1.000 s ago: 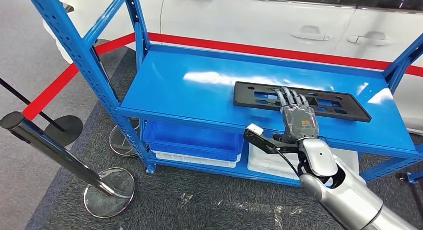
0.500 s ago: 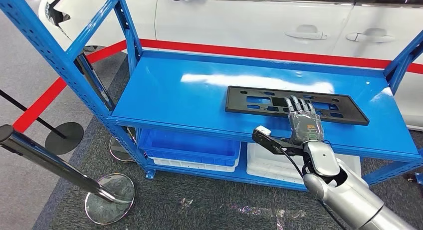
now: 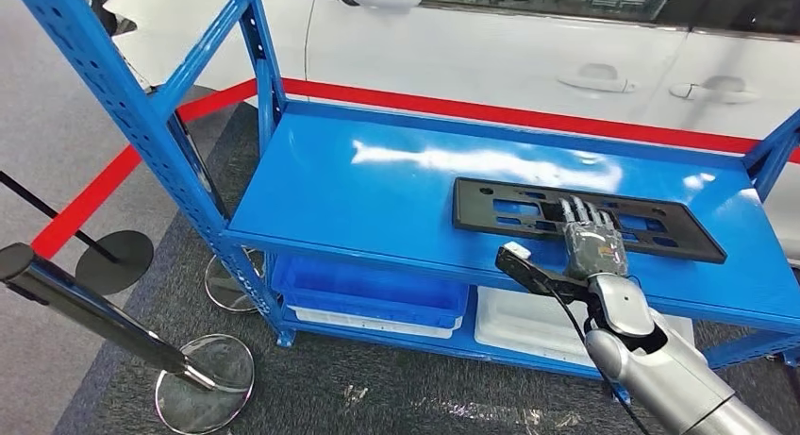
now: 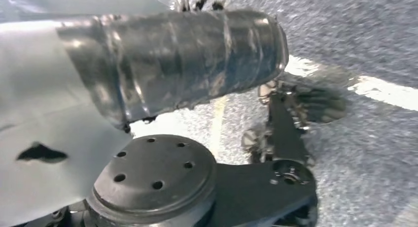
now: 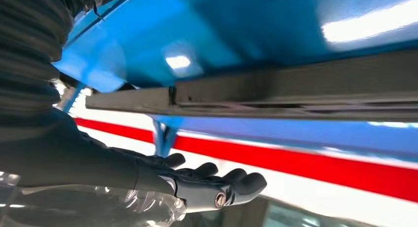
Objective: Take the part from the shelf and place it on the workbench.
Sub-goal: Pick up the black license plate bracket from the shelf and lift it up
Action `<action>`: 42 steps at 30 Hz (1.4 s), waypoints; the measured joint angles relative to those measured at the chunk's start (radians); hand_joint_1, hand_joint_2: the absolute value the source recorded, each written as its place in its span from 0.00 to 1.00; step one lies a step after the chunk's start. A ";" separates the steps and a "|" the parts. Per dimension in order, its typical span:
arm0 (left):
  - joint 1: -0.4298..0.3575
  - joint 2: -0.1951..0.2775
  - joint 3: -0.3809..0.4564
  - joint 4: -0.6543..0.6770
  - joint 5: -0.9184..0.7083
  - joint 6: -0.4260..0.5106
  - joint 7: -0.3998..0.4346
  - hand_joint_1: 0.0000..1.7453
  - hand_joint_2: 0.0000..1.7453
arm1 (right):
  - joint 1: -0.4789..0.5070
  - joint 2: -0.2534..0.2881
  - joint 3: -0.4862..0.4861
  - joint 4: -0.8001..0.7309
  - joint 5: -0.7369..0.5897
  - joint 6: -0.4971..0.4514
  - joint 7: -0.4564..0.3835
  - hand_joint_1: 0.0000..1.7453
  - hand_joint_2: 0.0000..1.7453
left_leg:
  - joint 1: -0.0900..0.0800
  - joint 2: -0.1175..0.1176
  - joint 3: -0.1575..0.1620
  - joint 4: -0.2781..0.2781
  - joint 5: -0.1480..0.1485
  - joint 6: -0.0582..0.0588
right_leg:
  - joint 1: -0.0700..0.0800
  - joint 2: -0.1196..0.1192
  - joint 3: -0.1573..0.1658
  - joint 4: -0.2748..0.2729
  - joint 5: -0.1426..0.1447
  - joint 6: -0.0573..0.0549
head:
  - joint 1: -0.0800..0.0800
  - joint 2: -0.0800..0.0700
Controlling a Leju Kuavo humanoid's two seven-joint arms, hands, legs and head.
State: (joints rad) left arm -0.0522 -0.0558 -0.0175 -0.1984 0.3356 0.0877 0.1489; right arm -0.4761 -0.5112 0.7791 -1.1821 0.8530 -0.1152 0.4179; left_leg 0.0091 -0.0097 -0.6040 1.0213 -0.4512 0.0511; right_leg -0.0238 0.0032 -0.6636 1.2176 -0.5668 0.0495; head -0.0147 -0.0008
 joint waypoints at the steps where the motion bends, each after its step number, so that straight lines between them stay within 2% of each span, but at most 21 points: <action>1: -0.001 0.000 0.000 0.000 0.001 0.000 0.000 0.00 0.00 | 0.004 0.000 -0.003 0.010 -0.003 -0.002 -0.001 0.00 1.00 | -0.002 0.000 0.005 0.000 -0.005 0.003 | 0.001 0.000 -0.037 0.053 -0.008 0.001 | 0.000 0.000; 3: 0.001 0.001 -0.001 0.000 0.002 0.000 0.001 0.00 0.00 | 0.013 -0.001 -0.007 0.026 -0.008 -0.004 -0.002 0.00 1.00 | -0.005 -0.001 0.018 0.002 -0.017 0.004 | 0.003 0.000 -0.061 0.055 0.033 -0.003 | 0.000 0.000; 5: 0.003 0.001 -0.001 0.000 0.002 0.000 0.001 0.00 0.00 | 0.015 -0.001 -0.015 0.038 -0.012 -0.007 -0.003 0.00 1.00 | -0.007 -0.002 0.037 0.003 -0.031 0.002 | 0.007 0.000 -0.021 -0.066 0.120 -0.014 | 0.000 0.000; 7: 0.001 0.000 -0.002 0.000 0.002 0.000 0.001 0.00 0.00 | 0.014 -0.002 -0.023 0.048 -0.017 -0.012 -0.003 0.00 1.00 | -0.010 -0.003 0.046 0.004 -0.043 -0.004 | 0.015 0.000 0.023 -0.166 0.159 -0.027 | 0.000 0.000; 9: -0.002 -0.001 -0.004 0.001 0.003 0.000 0.001 0.00 0.00 | 0.012 -0.003 -0.031 0.054 -0.021 -0.016 -0.004 0.00 1.00 | -0.011 -0.004 0.047 0.002 -0.048 -0.014 | 0.021 0.000 0.036 -0.193 0.150 -0.035 | 0.000 0.000; 12: -0.002 0.001 -0.009 0.001 0.003 0.001 0.000 0.00 0.00 | 0.009 -0.003 -0.043 0.059 -0.026 -0.018 -0.005 0.00 1.00 | -0.012 0.000 0.046 0.021 -0.068 -0.030 | 0.011 0.002 0.057 -0.210 0.143 -0.045 | 0.000 0.000; 13: -0.002 0.002 -0.010 0.001 0.003 0.001 0.000 0.00 0.00 | 0.009 -0.003 -0.046 0.061 -0.026 -0.018 -0.005 0.00 1.00 | -0.011 0.001 0.028 0.060 -0.086 -0.036 | 0.006 0.001 0.066 -0.215 0.141 -0.050 | -0.002 0.000; 15: -0.002 0.002 -0.012 0.001 0.003 -0.001 0.000 0.00 0.00 | 0.009 -0.003 -0.049 0.064 -0.027 -0.018 -0.005 0.00 1.00 | -0.006 0.002 -0.045 0.190 -0.133 -0.044 | 0.005 -0.002 0.077 -0.217 0.132 -0.057 | -0.005 0.000; 17: 0.000 0.002 -0.014 0.001 0.003 -0.001 0.000 0.00 0.00 | 0.010 -0.002 -0.050 0.067 -0.027 -0.017 -0.005 0.00 1.00 | 0.000 0.003 -0.113 0.285 -0.143 -0.051 | 0.005 -0.002 0.088 -0.217 0.123 -0.058 | -0.005 0.000; 19: 0.003 0.002 -0.016 0.001 0.003 -0.001 0.000 0.00 0.00 | 0.012 -0.002 -0.050 0.071 -0.027 -0.017 -0.005 0.00 1.00 | 0.004 0.003 -0.110 0.236 -0.079 -0.056 | 0.002 0.001 0.104 -0.216 0.111 -0.054 | -0.005 0.000; 20: 0.003 0.003 -0.016 0.001 0.003 0.000 0.000 0.00 0.00 | 0.012 -0.002 -0.050 0.073 -0.027 -0.017 -0.005 0.00 1.00 | 0.006 0.003 -0.085 0.167 -0.033 -0.057 | 0.000 0.002 0.112 -0.215 0.104 -0.049 | -0.005 0.000; 22: 0.001 0.003 -0.019 0.001 0.003 0.000 0.000 0.00 0.00 | 0.012 -0.002 -0.050 0.078 -0.027 -0.016 -0.005 0.00 1.00 | 0.005 0.003 -0.037 0.049 0.015 -0.054 | 0.002 0.005 0.121 -0.210 0.089 -0.036 | -0.006 0.000; 27: 0.000 0.003 -0.024 0.001 0.002 -0.001 -0.001 0.00 0.00 | 0.013 -0.001 -0.052 0.088 -0.028 -0.017 -0.006 0.00 1.00 | 0.003 0.001 -0.003 0.003 -0.002 -0.014 | 0.003 0.005 0.123 -0.188 0.080 -0.008 | -0.004 0.000; 29: -0.001 0.004 -0.024 0.001 0.002 -0.001 -0.004 0.00 0.00 | 0.013 0.000 -0.052 0.093 -0.029 -0.018 -0.009 0.50 1.00 | 0.003 0.001 0.010 0.000 -0.007 -0.002 | 0.003 0.002 0.082 -0.107 0.045 -0.004 | -0.001 0.000; 31: -0.002 0.004 -0.025 0.001 0.004 -0.001 -0.005 0.00 0.00 | 0.017 0.002 -0.052 0.099 -0.031 -0.020 -0.012 1.00 1.00 | 0.000 0.000 0.018 0.000 -0.015 0.004 | 0.003 0.001 0.003 0.019 0.000 -0.001 | 0.001 0.000; 32: -0.002 0.004 -0.025 0.001 0.006 -0.001 -0.005 0.00 0.00 | 0.020 0.003 -0.052 0.102 -0.033 -0.020 -0.013 1.00 1.00 | -0.001 0.000 0.024 0.000 -0.021 0.005 | 0.004 0.001 -0.031 0.060 -0.005 0.000 | 0.001 0.000; 34: 0.002 0.004 -0.025 0.001 0.010 -0.001 -0.005 0.00 0.00 | 0.026 0.007 -0.052 0.108 -0.042 -0.018 -0.016 1.00 1.00 | -0.003 0.000 0.045 0.000 -0.034 0.004 | 0.005 0.001 -0.046 0.033 0.044 -0.005 | 0.002 0.000; 36: 0.003 0.003 -0.025 0.001 0.015 0.000 -0.009 0.00 0.50 | 0.029 0.010 -0.052 0.114 -0.054 -0.014 -0.020 1.00 1.00 | -0.004 0.000 0.069 0.000 -0.049 -0.001 | 0.009 0.001 -0.013 -0.094 0.131 -0.017 | 0.001 0.000; 38: 0.000 0.003 -0.025 0.002 0.018 0.000 -0.015 0.00 1.00 | 0.029 0.012 -0.052 0.118 -0.062 -0.015 -0.023 1.00 1.00 | -0.005 -0.002 0.077 0.000 -0.062 -0.011 | 0.016 0.000 0.009 -0.179 0.161 -0.028 | 0.000 0.000; 40: -0.001 0.003 -0.025 0.003 0.022 -0.001 -0.017 0.00 1.00 | 0.029 0.014 -0.052 0.119 -0.065 -0.018 -0.030 1.00 1.00 | -0.007 -0.002 0.075 0.004 -0.069 -0.019 | 0.019 -0.001 0.017 -0.193 0.157 -0.033 | -0.001 0.000; 42: 0.000 0.003 -0.025 0.004 0.026 -0.004 -0.017 0.00 1.00 | 0.027 0.016 -0.052 0.119 -0.066 -0.020 -0.038 1.00 1.00 | -0.008 0.000 0.085 0.004 -0.075 -0.016 | 0.018 0.001 0.026 -0.194 0.165 -0.031 | -0.003 0.000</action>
State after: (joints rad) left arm -0.0521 -0.0530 -0.0429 -0.1946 0.3620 0.0839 0.1315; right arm -0.4495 -0.4951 0.7273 -1.0633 0.7871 -0.1352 0.3797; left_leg 0.0008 -0.0101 -0.5192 1.0251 -0.5258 0.0349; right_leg -0.0062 0.0045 -0.6375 1.0240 -0.4019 0.0184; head -0.0180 -0.0008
